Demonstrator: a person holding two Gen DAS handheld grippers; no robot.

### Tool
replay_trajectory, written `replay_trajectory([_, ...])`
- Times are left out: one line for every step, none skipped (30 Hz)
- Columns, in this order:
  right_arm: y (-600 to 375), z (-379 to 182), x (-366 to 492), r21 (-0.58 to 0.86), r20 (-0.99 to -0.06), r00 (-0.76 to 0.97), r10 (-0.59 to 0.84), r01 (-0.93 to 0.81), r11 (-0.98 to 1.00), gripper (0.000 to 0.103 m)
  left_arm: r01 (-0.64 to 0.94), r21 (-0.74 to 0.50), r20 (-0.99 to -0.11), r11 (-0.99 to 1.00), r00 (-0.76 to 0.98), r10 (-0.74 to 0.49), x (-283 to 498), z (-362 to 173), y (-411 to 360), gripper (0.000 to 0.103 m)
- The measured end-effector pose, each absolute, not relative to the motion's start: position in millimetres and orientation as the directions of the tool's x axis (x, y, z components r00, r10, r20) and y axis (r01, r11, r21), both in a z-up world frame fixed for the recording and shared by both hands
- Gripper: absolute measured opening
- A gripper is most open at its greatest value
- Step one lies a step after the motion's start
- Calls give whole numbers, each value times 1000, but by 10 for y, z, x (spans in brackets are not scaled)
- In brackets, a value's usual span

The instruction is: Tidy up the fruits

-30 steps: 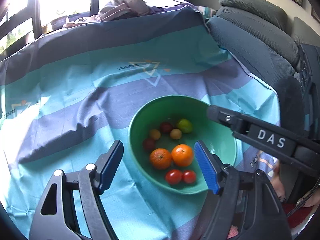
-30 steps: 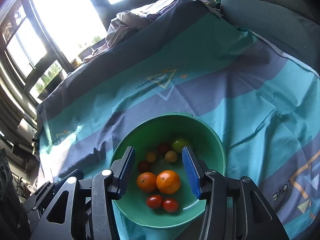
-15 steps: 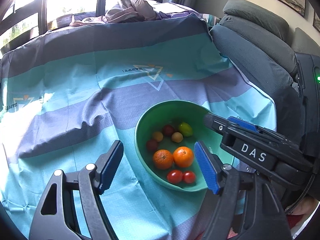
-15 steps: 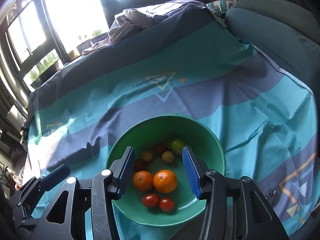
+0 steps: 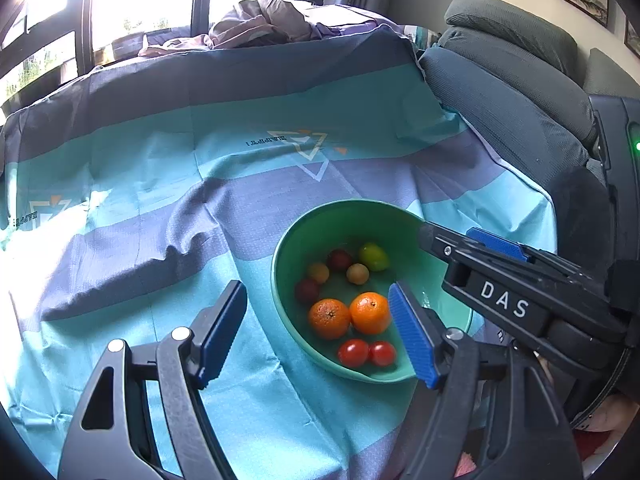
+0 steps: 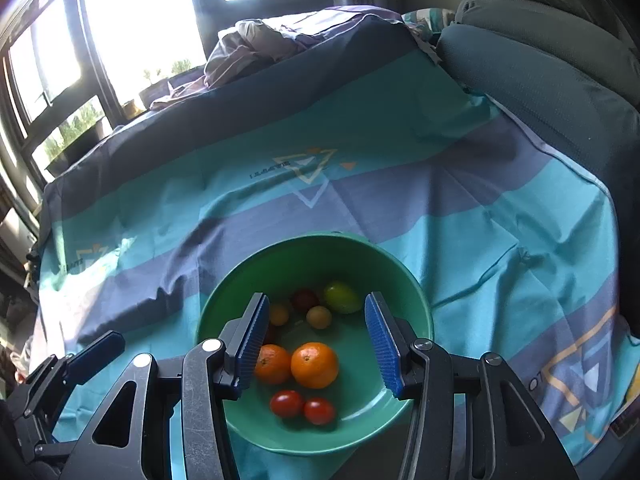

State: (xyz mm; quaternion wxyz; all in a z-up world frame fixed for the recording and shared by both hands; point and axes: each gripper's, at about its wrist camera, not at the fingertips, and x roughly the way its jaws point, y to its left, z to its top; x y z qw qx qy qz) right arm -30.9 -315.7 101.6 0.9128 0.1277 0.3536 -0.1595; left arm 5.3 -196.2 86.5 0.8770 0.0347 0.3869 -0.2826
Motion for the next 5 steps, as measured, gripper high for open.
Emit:
replay_trajectory([-3155, 1016, -307, 123, -686, 700, -197, 378, 918, 51, 522, -157, -698, 838, 542, -468, 53, 869, -1956, 74])
replay_trajectory([-3148, 1016, -304, 127, -687, 702, -189, 372, 920, 51, 520, -155, -697, 840, 545, -466, 51, 876, -1956, 74])
replay_trajectory([-3135, 1017, -302, 129, -686, 705, -181, 363, 923, 51, 517, -154, -698, 842, 546, -464, 47, 883, -1947, 74])
replay_trajectory([-3114, 1020, -299, 130, -684, 708, -174, 353, 926, 51, 514, -156, -698, 843, 547, -463, 45, 889, -1933, 74])
replay_trajectory([-3088, 1024, -294, 131, -682, 712, -166, 342, 930, 51, 512, -157, -698, 845, 548, -461, 44, 893, -1915, 74])
